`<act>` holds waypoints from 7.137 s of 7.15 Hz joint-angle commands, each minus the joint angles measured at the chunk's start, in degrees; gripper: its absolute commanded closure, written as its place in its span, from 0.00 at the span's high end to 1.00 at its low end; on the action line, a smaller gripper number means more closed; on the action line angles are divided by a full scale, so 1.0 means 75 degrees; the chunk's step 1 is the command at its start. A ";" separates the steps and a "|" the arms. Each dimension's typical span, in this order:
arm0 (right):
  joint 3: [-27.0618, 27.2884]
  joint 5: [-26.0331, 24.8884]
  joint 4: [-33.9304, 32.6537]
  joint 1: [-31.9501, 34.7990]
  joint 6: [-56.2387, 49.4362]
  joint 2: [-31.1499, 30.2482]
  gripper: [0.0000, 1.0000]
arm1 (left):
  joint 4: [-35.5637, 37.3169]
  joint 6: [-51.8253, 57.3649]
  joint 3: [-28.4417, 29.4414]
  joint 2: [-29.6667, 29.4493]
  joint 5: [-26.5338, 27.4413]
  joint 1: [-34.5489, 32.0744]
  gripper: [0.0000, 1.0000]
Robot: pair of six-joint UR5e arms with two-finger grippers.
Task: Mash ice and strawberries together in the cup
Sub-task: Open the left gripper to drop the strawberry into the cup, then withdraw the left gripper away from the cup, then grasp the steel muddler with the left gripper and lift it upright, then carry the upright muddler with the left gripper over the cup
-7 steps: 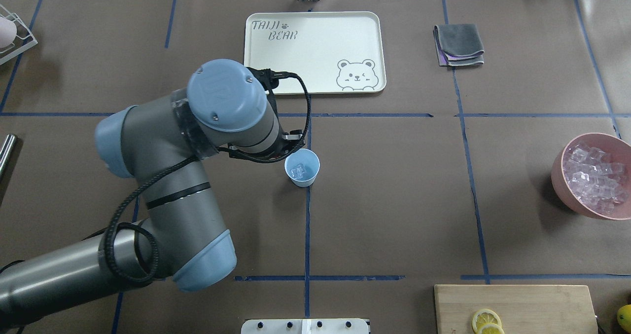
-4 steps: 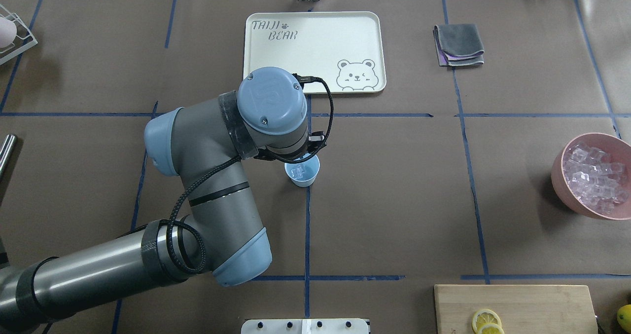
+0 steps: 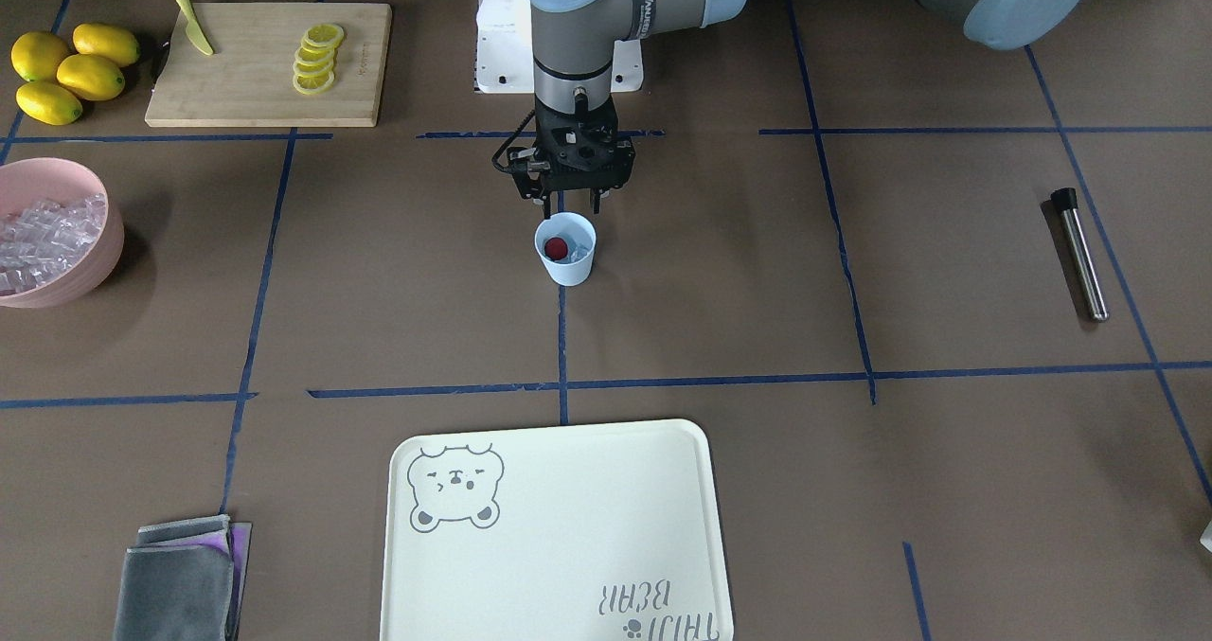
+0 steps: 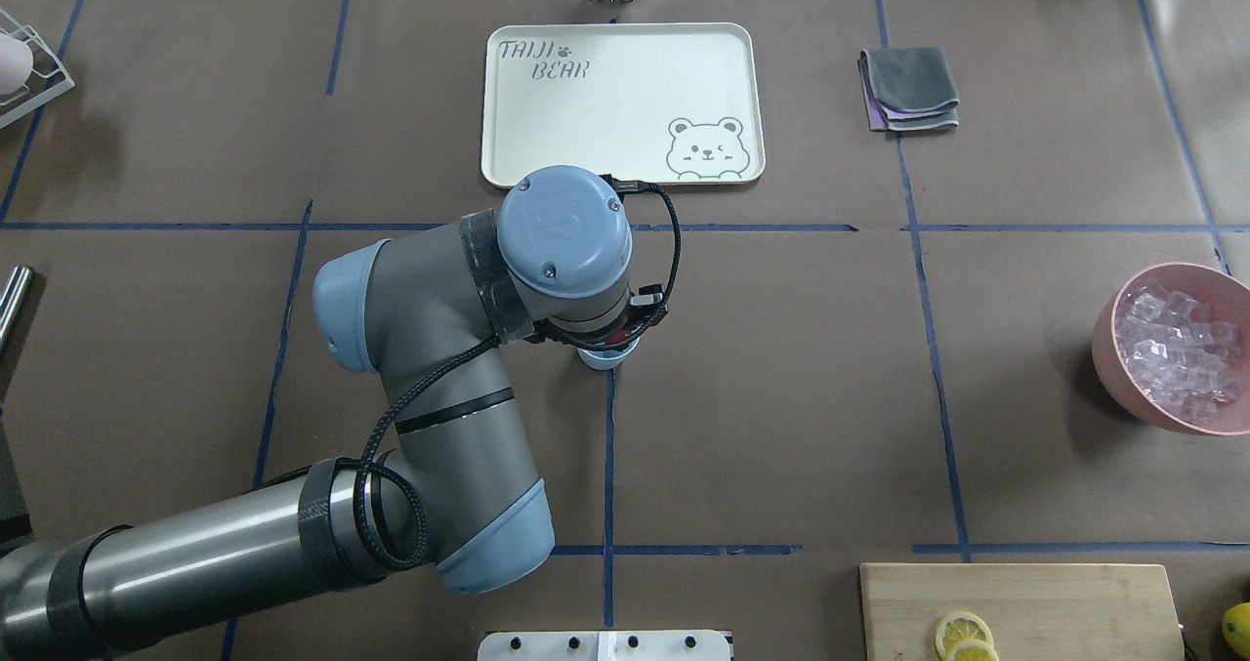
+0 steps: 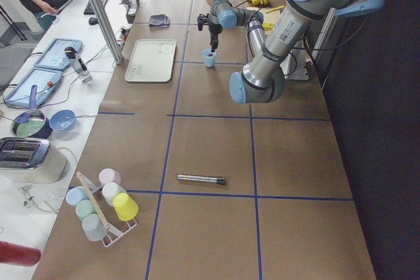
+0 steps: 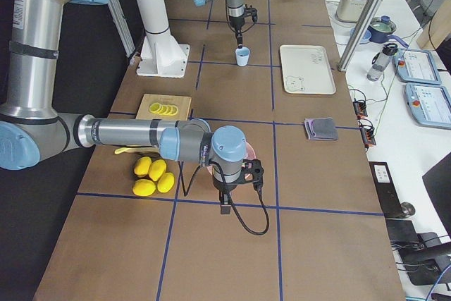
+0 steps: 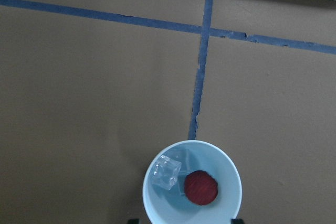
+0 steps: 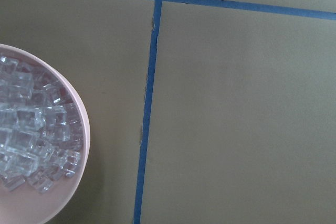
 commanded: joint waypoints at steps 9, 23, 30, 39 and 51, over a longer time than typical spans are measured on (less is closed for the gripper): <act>0.0053 0.0008 0.0012 0.0000 -0.0008 0.0000 1.00 | -0.0262 0.8839 -0.1470 0.5766 -0.3844 -0.5441 1.00; 0.0171 -0.0027 0.0012 0.0012 -0.0008 -0.0012 1.00 | -0.6274 0.7031 0.2539 0.6486 -0.3754 -0.5518 1.00; 0.0182 -0.0027 0.0012 0.0012 -0.0008 -0.0012 1.00 | -0.6262 0.7054 0.2680 0.6474 -0.3754 -0.5224 0.28; 0.0288 -0.0016 0.0000 0.0012 -0.0008 -0.0012 1.00 | -0.6483 0.7908 -0.0295 0.4696 -0.4211 -0.5318 0.02; 0.0288 0.0008 0.0000 0.0012 -0.0008 -0.0188 1.00 | -1.4488 0.8929 0.1449 0.1962 0.0700 -0.0607 0.00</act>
